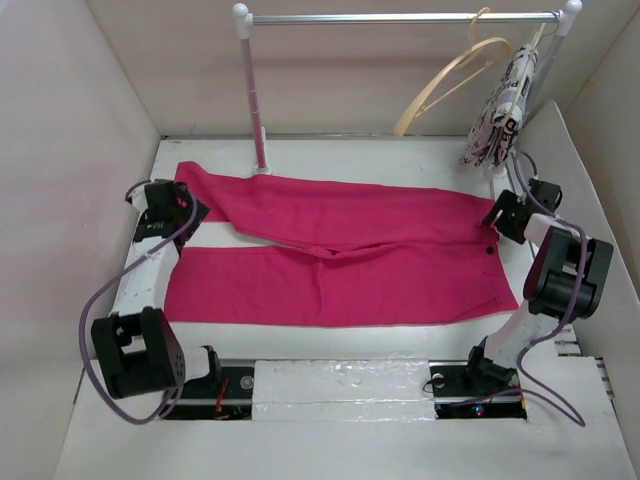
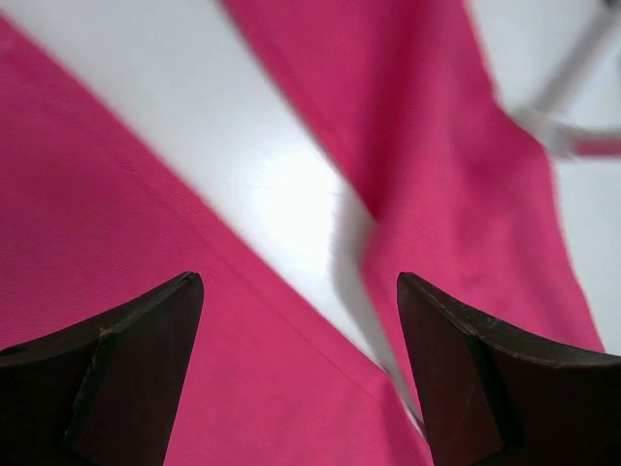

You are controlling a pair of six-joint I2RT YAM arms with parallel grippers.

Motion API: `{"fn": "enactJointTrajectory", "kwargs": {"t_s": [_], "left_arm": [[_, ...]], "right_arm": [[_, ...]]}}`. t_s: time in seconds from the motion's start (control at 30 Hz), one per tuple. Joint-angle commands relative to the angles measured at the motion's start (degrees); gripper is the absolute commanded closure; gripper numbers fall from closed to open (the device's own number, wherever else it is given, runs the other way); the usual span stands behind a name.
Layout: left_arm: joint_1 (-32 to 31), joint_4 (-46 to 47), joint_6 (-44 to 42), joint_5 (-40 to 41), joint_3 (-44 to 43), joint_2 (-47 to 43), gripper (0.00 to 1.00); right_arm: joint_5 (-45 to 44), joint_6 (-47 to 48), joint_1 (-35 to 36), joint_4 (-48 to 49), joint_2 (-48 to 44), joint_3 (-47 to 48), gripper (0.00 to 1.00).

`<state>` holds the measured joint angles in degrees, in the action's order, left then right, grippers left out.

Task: Place the trousers on the hanger
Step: Flatten out the trousers at the center of the board.

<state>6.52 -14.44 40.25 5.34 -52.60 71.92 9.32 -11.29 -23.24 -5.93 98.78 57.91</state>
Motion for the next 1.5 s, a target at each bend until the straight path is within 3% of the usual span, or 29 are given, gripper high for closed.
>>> {"fn": "enactJointTrajectory", "kwargs": {"t_s": [0.0, 0.13, 0.23, 0.27, 0.3, 0.33, 0.37, 0.5, 0.53, 0.57, 0.73, 0.9, 0.97, 1.0, 1.13, 1.23, 1.27, 1.3, 1.37, 1.43, 1.47], "left_arm": [[5.85, 1.60, -2.46, -0.68, 1.01, 2.34, 0.23], [5.87, 2.75, -0.97, -2.00, 0.13, 7.70, 0.23], [5.87, 5.11, 0.44, -2.88, -0.92, 11.57, 0.24], [5.87, 5.56, 0.97, -2.54, -1.54, 14.01, 0.24], [5.87, 5.39, 1.06, -2.01, -3.98, 15.43, 0.24], [5.87, 5.12, 1.41, -1.57, -6.35, 18.49, 0.23], [5.87, 5.12, 1.41, -1.56, -6.38, 18.52, 0.23], [5.87, 2.23, 1.85, 2.28, -14.18, 18.52, 0.23], [5.87, 1.61, 2.20, 3.17, -15.07, 18.52, 0.23], [5.87, 0.73, 2.03, 3.70, -15.86, 30.79, 0.26], [5.87, 0.64, 1.59, 4.15, -17.71, 33.98, 0.35], [5.87, 0.02, 0.45, 5.11, -18.59, 36.62, 0.50], [5.87, 0.11, -0.08, 5.64, -18.77, 37.50, 0.51], [5.87, 0.28, -0.61, 6.43, -19.46, 37.76, 0.56], [5.87, -1.64, -1.23, 6.87, -20.52, 39.08, 1.00], [5.87, -2.09, -0.61, 7.31, -19.74, 36.73, 1.00], [5.87, -1.83, -0.78, 7.23, -19.21, 35.49, 1.00], [5.87, -1.48, -0.96, 6.35, -17.99, 34.00, 1.00], [5.87, -1.29, -1.75, 5.56, -17.19, 29.08, 0.83], [3.85, -1.73, -2.19, 6.34, -15.79, 23.13, 0.49], [3.85, -2.00, -2.37, 7.22, -15.17, 20.83, 0.43]], "right_arm": [[7.54, -0.93, -0.31, 1.71, 3.87, 2.12, 0.26], [12.55, -2.68, -0.31, 5.31, 2.91, -0.25, 0.29], [14.05, -2.42, -0.31, 4.88, 3.08, 0.18, 0.40], [14.32, -2.33, -0.92, 4.53, 3.60, 0.45, 0.54], [14.58, -2.51, -0.93, 4.35, 3.78, 0.62, 0.60], [16.06, -2.94, -1.53, 4.79, 3.79, 0.36, 0.83], [16.08, -3.04, -1.54, 4.79, 3.70, 0.36, 0.83], [17.92, -3.47, -1.54, 5.23, 1.08, 0.01, 1.00], [17.31, -3.56, -1.54, 4.80, 0.10, 0.01, 1.00], [16.79, -3.83, -2.06, 4.79, -1.04, -0.08, 1.00], [10.81, -4.35, -2.68, 3.21, -7.63, 1.24, 1.00], [8.79, -3.74, -3.21, 1.02, -6.67, 5.63, 1.00], [8.17, -3.57, -4.52, 1.45, -6.41, 6.69, 1.00], [7.82, -3.48, -4.53, 1.71, -6.15, 6.95, 1.00], [6.06, -2.60, -5.06, -1.08, -0.89, 11.07, 0.99], [5.27, -2.51, -5.06, -3.89, 1.94, 13.89, 0.73], [5.35, -2.77, -5.06, -4.26, 1.68, 13.81, 0.47], [5.96, -2.86, -5.06, -4.35, 0.55, 13.81, 0.37], [8.42, -3.21, -3.48, -6.19, -1.30, 13.90, 0.29], [10.70, -4.26, -0.77, -5.76, -6.37, 11.62, 0.28], [11.06, -5.83, 0.47, -5.32, -8.50, 10.48, 0.29]]}}
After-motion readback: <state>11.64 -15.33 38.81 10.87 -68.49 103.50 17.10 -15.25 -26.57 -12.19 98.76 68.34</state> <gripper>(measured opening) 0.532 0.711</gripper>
